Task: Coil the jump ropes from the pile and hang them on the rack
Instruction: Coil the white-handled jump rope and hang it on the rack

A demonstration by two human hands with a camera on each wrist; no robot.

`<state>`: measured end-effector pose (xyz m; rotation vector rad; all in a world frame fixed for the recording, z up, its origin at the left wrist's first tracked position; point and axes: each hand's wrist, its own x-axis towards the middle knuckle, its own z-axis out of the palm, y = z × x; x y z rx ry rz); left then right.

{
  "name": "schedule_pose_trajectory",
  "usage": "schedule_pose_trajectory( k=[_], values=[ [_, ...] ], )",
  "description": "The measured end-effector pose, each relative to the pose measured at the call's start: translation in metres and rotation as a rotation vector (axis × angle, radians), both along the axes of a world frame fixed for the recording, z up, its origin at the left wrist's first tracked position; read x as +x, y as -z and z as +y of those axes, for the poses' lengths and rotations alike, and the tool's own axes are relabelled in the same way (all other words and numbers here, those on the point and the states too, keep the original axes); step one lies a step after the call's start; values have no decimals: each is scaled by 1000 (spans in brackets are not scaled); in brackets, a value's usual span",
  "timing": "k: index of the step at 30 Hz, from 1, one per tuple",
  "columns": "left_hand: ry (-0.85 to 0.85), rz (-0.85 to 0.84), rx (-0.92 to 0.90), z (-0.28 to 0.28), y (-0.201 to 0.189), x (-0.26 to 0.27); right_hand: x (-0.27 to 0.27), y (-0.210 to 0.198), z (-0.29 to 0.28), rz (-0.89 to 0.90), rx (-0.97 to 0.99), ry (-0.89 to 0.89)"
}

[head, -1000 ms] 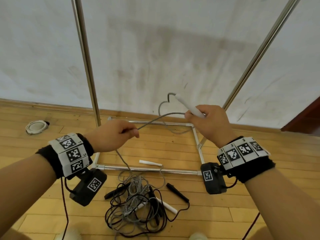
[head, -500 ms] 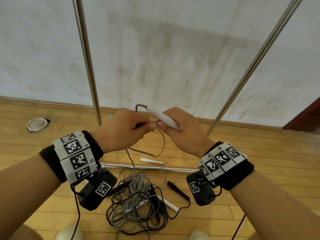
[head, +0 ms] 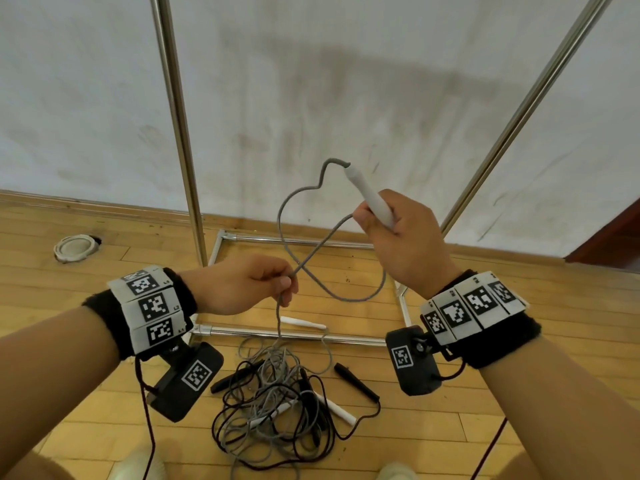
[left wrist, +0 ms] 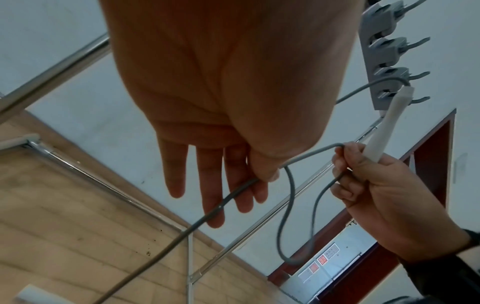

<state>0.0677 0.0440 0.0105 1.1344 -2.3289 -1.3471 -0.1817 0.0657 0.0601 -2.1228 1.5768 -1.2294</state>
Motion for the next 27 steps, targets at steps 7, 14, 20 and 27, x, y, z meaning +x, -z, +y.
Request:
schedule_pose_trajectory(
  k=[7,14,20,27],
  values=[
    [10,-191,17,-4,1,-2,-14,4,2,2,-48,65],
    [-144,-225,-287,-7,-10,-3,-31,12,-2,46,159,152],
    [-190,-94,-524,4,-29,-18,-4,16,6,-23,227,-26],
    [-238,75,-489,11,-41,-21,20,11,12,-88,268,-125]
  ],
)
